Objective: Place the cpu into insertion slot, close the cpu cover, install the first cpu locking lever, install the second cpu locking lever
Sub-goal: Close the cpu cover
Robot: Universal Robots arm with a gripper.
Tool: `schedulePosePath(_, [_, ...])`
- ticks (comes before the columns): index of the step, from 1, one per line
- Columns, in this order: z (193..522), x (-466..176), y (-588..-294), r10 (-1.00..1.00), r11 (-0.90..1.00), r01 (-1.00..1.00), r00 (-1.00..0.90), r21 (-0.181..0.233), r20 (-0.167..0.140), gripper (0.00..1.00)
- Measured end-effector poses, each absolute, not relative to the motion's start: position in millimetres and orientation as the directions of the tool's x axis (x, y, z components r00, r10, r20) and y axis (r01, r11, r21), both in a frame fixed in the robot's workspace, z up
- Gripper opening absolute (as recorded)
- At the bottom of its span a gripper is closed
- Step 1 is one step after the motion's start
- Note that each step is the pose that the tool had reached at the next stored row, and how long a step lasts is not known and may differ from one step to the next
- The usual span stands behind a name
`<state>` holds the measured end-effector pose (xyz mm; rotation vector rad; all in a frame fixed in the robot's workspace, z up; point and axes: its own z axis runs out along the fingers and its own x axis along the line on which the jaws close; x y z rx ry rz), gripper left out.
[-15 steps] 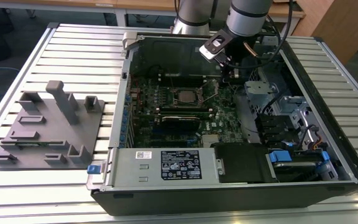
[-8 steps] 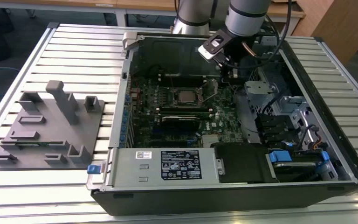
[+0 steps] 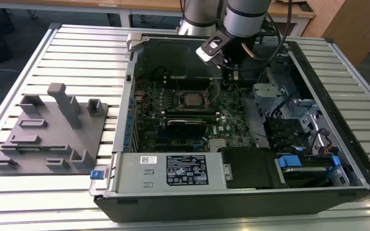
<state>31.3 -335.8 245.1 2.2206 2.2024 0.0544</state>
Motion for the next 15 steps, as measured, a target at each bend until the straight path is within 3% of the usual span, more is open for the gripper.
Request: schedulePosePath(15, [245.0, -20.4, -335.8, 1.0, -0.009, 0.993, 0.007, 0.117, 0.016, 0.1])
